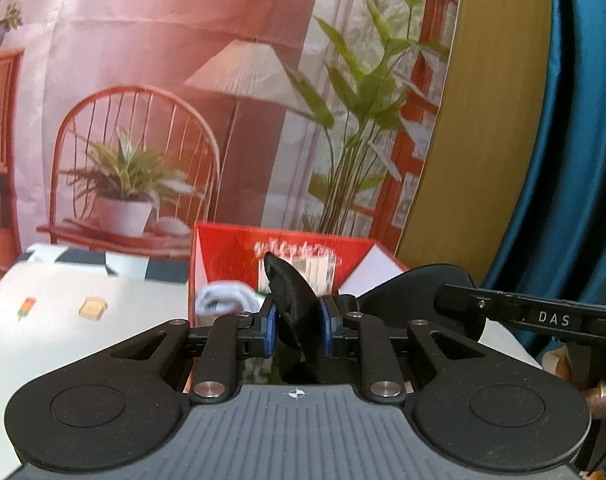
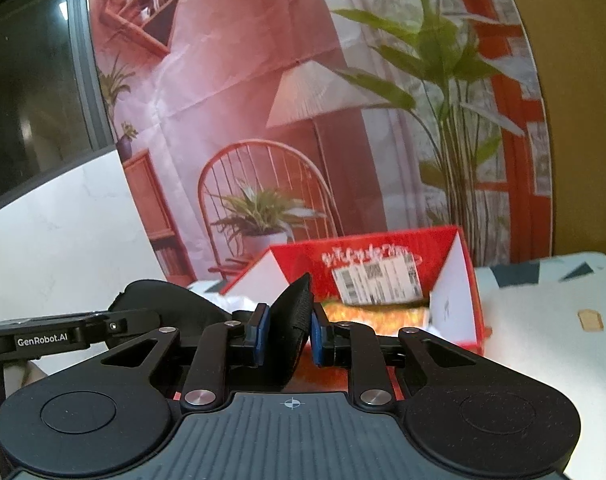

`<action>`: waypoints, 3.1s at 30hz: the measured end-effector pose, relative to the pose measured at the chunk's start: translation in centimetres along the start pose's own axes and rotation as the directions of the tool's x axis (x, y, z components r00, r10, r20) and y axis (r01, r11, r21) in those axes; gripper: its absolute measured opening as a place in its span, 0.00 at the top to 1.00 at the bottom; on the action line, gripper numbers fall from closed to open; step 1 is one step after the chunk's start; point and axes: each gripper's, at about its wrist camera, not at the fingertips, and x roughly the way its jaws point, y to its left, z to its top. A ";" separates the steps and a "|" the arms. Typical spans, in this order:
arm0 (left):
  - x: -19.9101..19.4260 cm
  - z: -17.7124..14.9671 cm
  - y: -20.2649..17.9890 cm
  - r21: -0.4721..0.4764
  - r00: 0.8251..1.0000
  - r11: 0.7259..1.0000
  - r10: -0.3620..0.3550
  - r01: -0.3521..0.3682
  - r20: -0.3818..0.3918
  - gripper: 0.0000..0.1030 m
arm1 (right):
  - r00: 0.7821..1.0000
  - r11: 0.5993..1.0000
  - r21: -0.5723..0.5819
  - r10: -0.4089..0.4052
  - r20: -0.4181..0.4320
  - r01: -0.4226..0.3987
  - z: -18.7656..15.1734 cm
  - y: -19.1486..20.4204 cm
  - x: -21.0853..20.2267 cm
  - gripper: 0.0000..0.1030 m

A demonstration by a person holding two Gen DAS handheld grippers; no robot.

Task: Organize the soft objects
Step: 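Lift the black eye mask with the left gripper over the red box, then lower the eye mask into the red box and open the left gripper, then move the left tool back toward the grey towel and remaining items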

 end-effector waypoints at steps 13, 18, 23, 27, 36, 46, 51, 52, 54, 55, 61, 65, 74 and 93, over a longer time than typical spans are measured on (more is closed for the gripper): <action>8.3 5.2 -1.1 0.101 0.997 0.992 0.072 -0.072 0.012 0.79 | 0.997 0.993 -0.087 -0.075 0.030 0.078 4.9 -1.9 6.5 0.82; 12.9 6.1 -1.2 0.098 0.994 0.991 0.093 -0.087 -0.061 0.79 | 0.991 0.983 -0.128 -0.133 -0.019 0.130 5.8 -3.3 11.0 0.82; 16.9 5.7 -0.9 0.079 0.975 0.995 0.073 -0.057 -0.209 0.79 | 0.975 0.976 -0.143 -0.181 -0.127 0.162 5.6 -4.8 14.7 0.82; 19.4 4.9 -0.6 0.088 0.945 0.996 0.061 -0.034 -0.320 0.79 | 0.951 0.978 -0.135 -0.187 -0.245 0.158 4.6 -5.9 17.0 0.83; 21.4 4.3 -0.6 0.107 0.917 0.994 0.045 -0.003 -0.397 0.78 | 0.906 0.978 -0.112 -0.206 -0.369 0.177 3.0 -6.8 19.4 0.82; 17.5 6.2 -0.4 0.143 0.946 0.989 0.083 -0.040 -0.312 0.05 | 0.921 0.962 -0.155 -0.262 -0.289 0.225 4.1 -5.9 16.6 0.18; 13.1 6.3 -0.2 0.199 0.961 0.977 0.123 -0.074 -0.248 0.00 | 0.948 0.964 -0.125 -0.257 -0.190 0.236 4.2 -5.1 12.7 0.01; 12.1 6.2 -0.1 0.202 0.965 0.976 0.125 -0.077 -0.233 0.00 | 0.950 0.964 -0.118 -0.255 -0.180 0.237 4.2 -5.0 12.1 0.00; 10.3 5.8 0.1 0.188 0.968 0.979 0.125 -0.085 -0.215 0.00 | 0.957 0.967 -0.094 -0.247 -0.150 0.235 4.0 -4.7 10.5 0.00; 9.5 5.5 0.3 0.175 0.969 0.981 0.122 -0.085 -0.213 0.00 | 0.962 0.970 -0.076 -0.239 -0.129 0.231 3.7 -4.5 9.5 0.00; 5.9 2.2 1.6 0.071 0.964 0.992 0.115 -0.101 -0.239 0.00 | 0.976 0.978 -0.023 -0.209 -0.054 0.208 1.3 -3.6 4.7 0.00; 5.1 -1.1 2.2 0.034 0.950 0.993 0.118 -0.113 -0.288 0.00 | 0.977 0.982 -0.021 -0.191 -0.096 0.190 -1.6 -3.2 3.2 0.00; 5.7 -7.6 3.8 -0.036 0.892 0.990 0.107 -0.137 -0.440 0.00 | 0.934 0.974 -0.021 -0.221 -0.281 0.225 -9.5 -2.7 3.4 0.00; 5.2 -11.9 4.1 -0.018 0.809 0.984 0.135 -0.177 -0.572 0.00 | 0.861 0.979 -0.126 -0.201 -0.467 0.160 -13.1 0.9 4.7 0.00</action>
